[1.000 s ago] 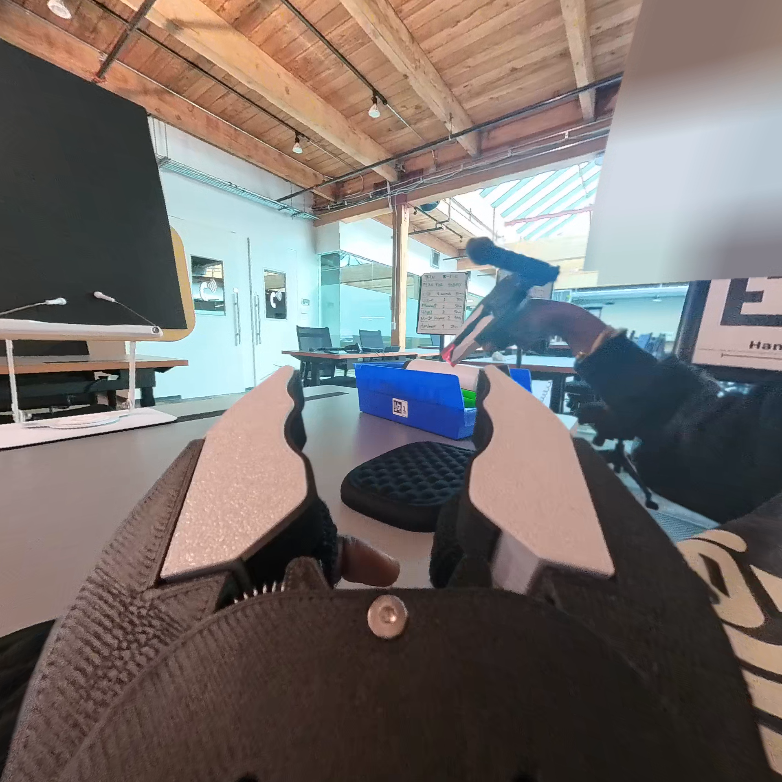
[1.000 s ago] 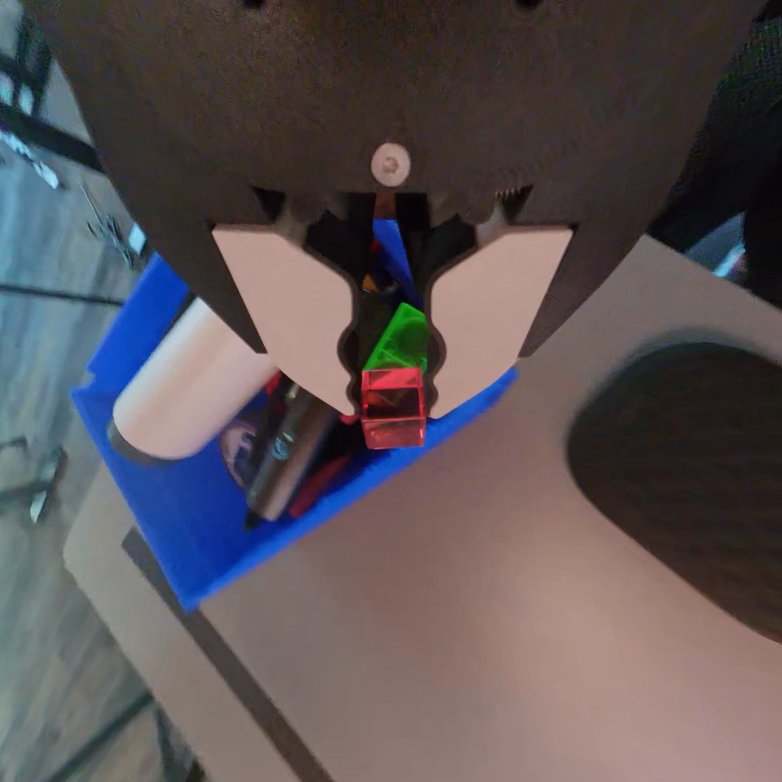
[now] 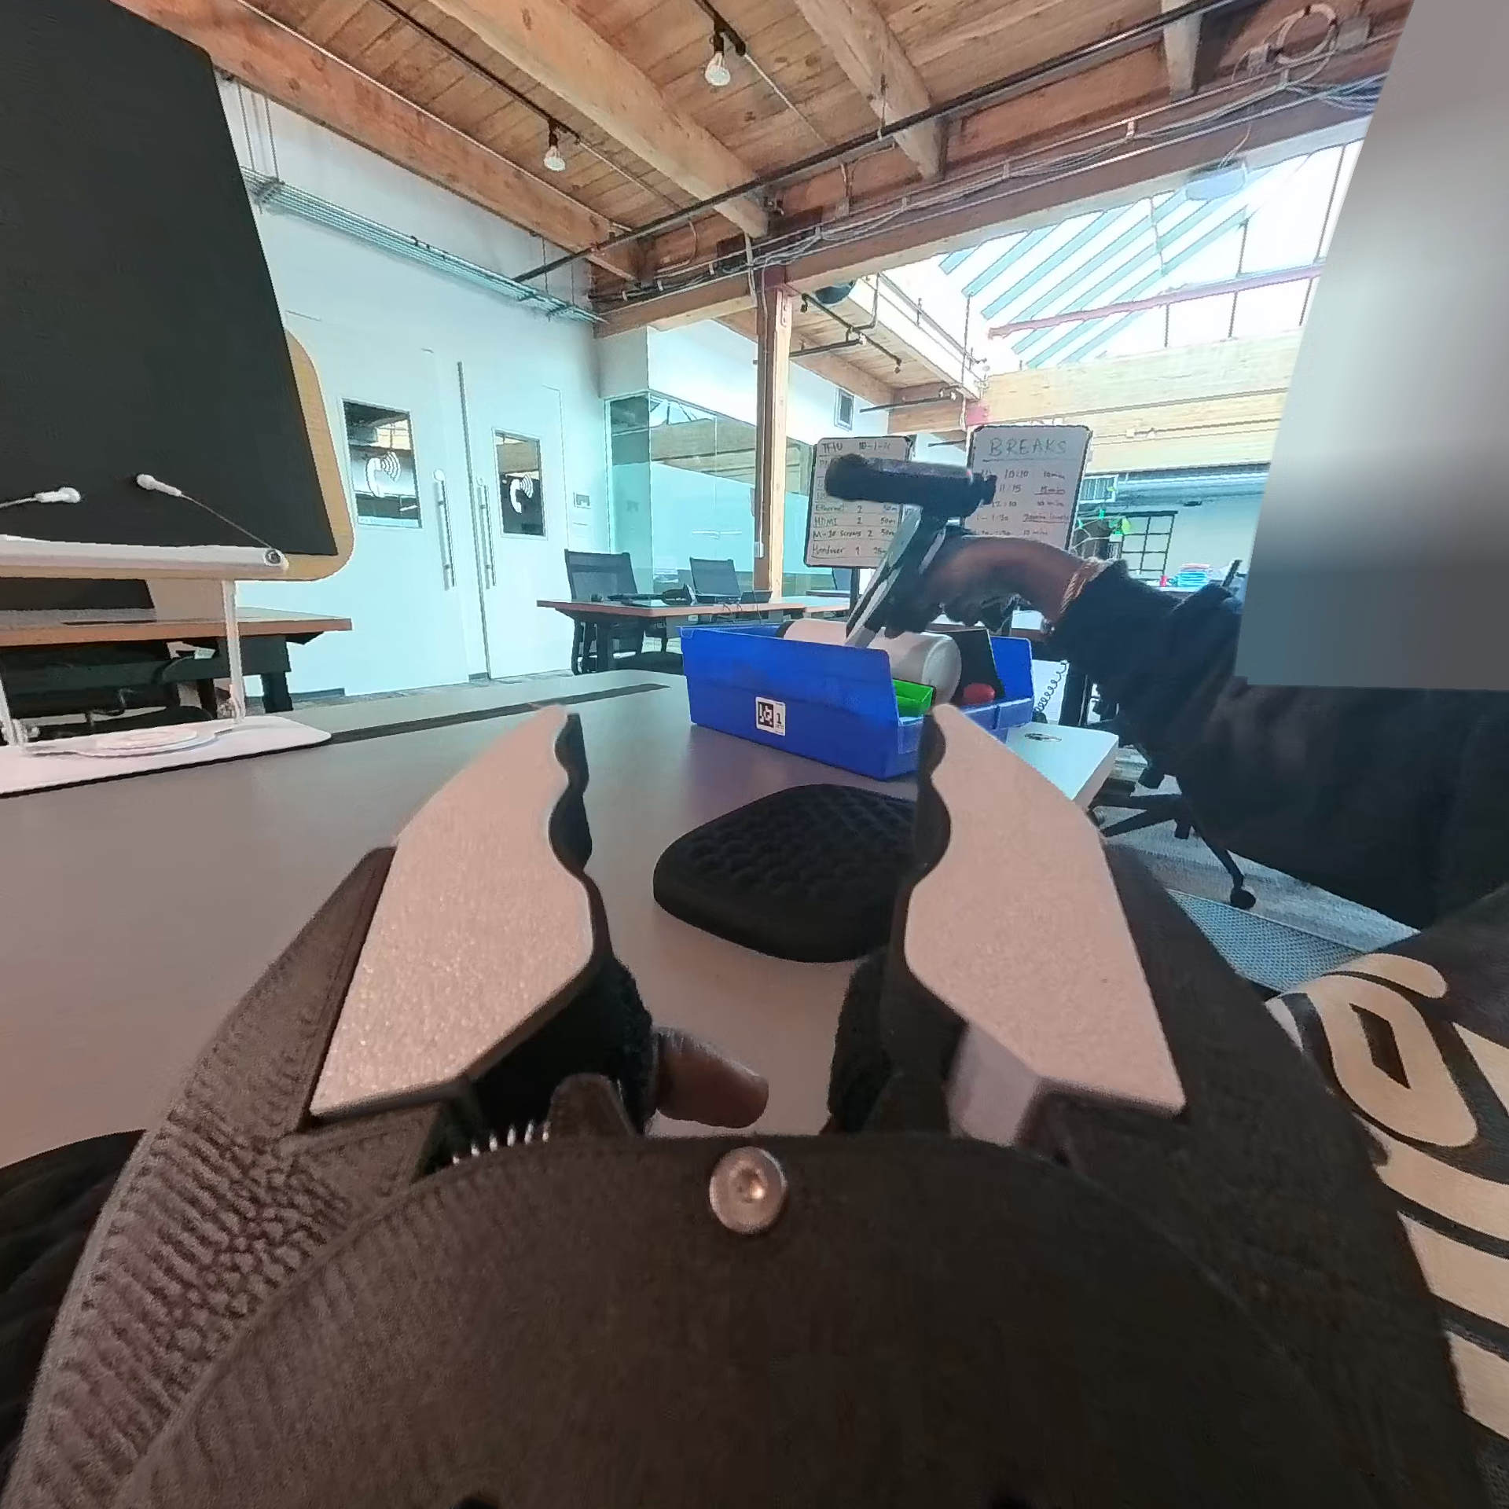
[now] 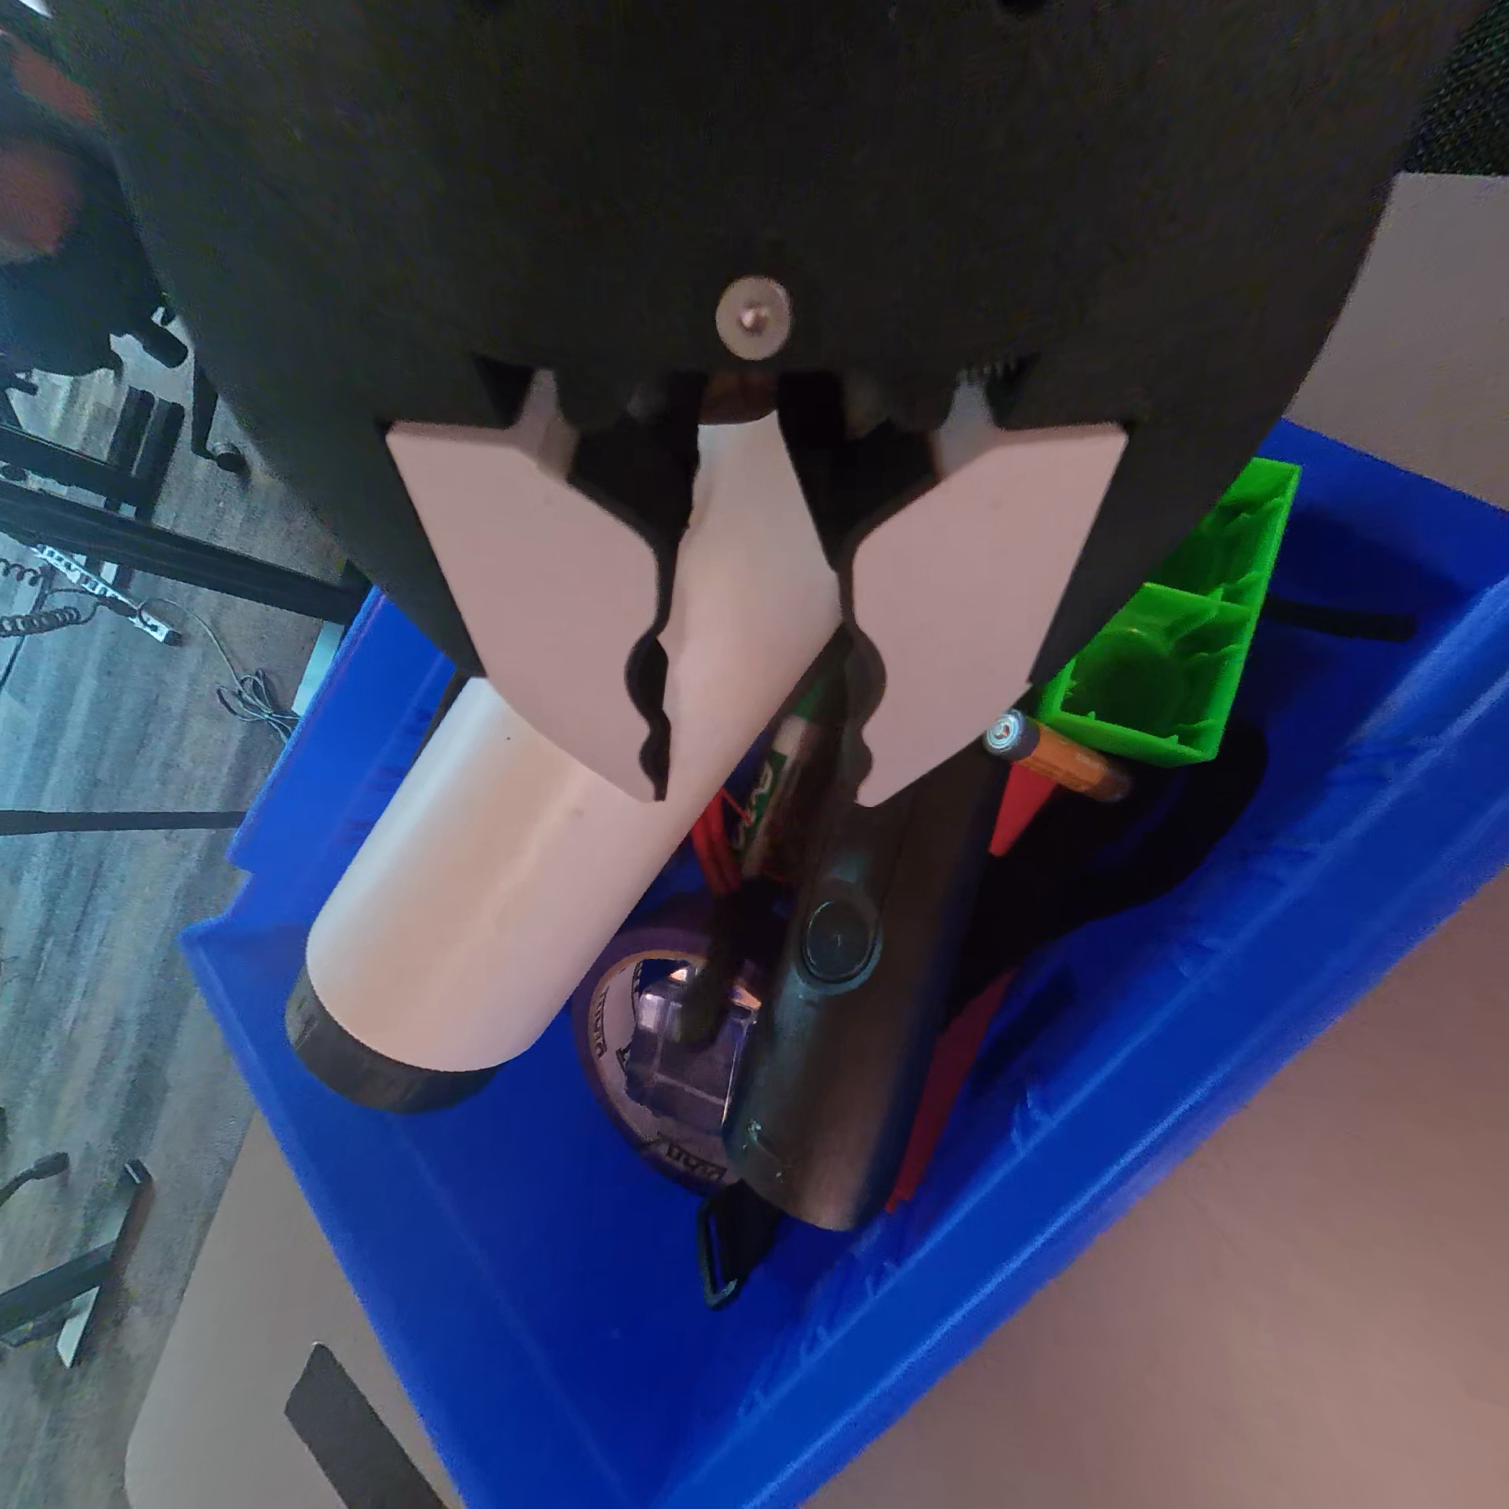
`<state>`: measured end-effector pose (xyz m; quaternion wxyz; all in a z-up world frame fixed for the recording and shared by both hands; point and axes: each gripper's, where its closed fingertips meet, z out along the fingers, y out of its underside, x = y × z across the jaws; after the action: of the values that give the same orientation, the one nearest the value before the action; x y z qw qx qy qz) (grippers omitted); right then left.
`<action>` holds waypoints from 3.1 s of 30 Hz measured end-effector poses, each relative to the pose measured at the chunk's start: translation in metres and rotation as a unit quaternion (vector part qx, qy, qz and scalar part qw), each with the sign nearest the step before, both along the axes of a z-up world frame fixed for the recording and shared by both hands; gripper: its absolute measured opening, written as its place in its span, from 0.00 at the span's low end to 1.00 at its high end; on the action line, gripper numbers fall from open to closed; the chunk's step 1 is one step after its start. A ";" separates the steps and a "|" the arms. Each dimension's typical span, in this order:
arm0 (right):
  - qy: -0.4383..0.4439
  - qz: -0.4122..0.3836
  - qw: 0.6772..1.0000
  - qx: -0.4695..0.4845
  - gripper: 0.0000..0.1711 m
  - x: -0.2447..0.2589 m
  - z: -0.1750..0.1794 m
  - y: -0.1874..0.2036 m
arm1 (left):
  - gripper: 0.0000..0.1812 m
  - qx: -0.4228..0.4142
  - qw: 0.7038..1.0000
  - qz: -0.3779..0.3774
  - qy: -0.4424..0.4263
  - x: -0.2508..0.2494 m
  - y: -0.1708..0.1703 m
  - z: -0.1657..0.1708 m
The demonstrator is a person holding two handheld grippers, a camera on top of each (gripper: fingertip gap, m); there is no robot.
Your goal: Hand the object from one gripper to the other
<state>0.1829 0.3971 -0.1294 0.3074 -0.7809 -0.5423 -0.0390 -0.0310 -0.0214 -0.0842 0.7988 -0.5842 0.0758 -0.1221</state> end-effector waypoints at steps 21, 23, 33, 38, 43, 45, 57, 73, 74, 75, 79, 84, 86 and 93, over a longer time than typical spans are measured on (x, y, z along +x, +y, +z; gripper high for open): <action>0.393 0.117 0.912 -0.021 0.58 -0.085 0.073 -0.150 | 0.45 -0.070 0.997 0.011 0.008 -0.003 0.011 -0.018; 0.415 0.134 0.899 -0.025 0.61 -0.093 0.072 -0.175 | 0.48 -0.087 0.996 0.032 0.016 -0.010 0.013 -0.020; 0.397 0.206 0.894 -0.029 0.61 -0.160 0.062 -0.234 | 0.51 -0.097 0.984 0.147 0.023 -0.087 0.079 0.039; 0.441 0.180 0.879 -0.032 0.60 -0.194 0.065 -0.223 | 0.53 -0.148 0.974 0.171 0.009 -0.127 0.142 0.054; 0.445 0.160 0.881 -0.013 0.58 -0.220 0.039 -0.210 | 0.53 -0.229 0.964 0.136 0.010 -0.137 0.156 0.014; 0.437 0.152 0.886 -0.018 0.58 -0.228 0.027 -0.208 | 0.55 -0.282 0.947 0.146 0.038 -0.145 0.152 -0.003; 0.504 0.077 0.860 -0.009 0.45 -0.221 0.013 -0.189 | 0.55 -0.324 0.928 0.164 0.085 -0.156 0.153 -0.043; 0.525 0.036 0.828 0.196 0.48 -0.120 0.068 -0.193 | 0.54 -0.185 0.936 0.284 0.092 -0.142 0.101 0.026; 0.516 0.009 0.826 0.226 0.46 -0.098 0.071 -0.189 | 0.53 -0.175 0.938 0.289 0.082 -0.140 0.090 0.027; 0.506 -0.021 0.826 0.247 0.45 -0.077 0.071 -0.183 | 0.53 -0.169 0.937 0.295 0.073 -0.139 0.080 0.027; 0.427 -0.108 0.869 0.225 0.45 -0.024 0.037 -0.161 | 0.51 -0.155 0.934 0.318 0.047 -0.139 0.044 0.025; 0.345 -0.104 0.914 0.189 0.27 -0.035 0.006 -0.143 | 0.51 -0.168 0.929 0.325 0.051 -0.130 0.018 0.016; 0.283 -0.115 0.935 0.181 0.18 -0.037 -0.008 -0.130 | 0.51 -0.169 0.927 0.329 0.067 -0.128 0.010 0.015; 0.259 -0.058 0.953 0.144 0.07 -0.068 -0.021 -0.120 | 0.50 -0.144 0.929 0.334 0.068 -0.128 -0.006 0.027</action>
<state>0.1146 0.2772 -0.1505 0.5437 -0.7416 -0.3868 0.0694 -0.1591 -0.0276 -0.0575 0.6938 -0.6913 -0.0878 0.1818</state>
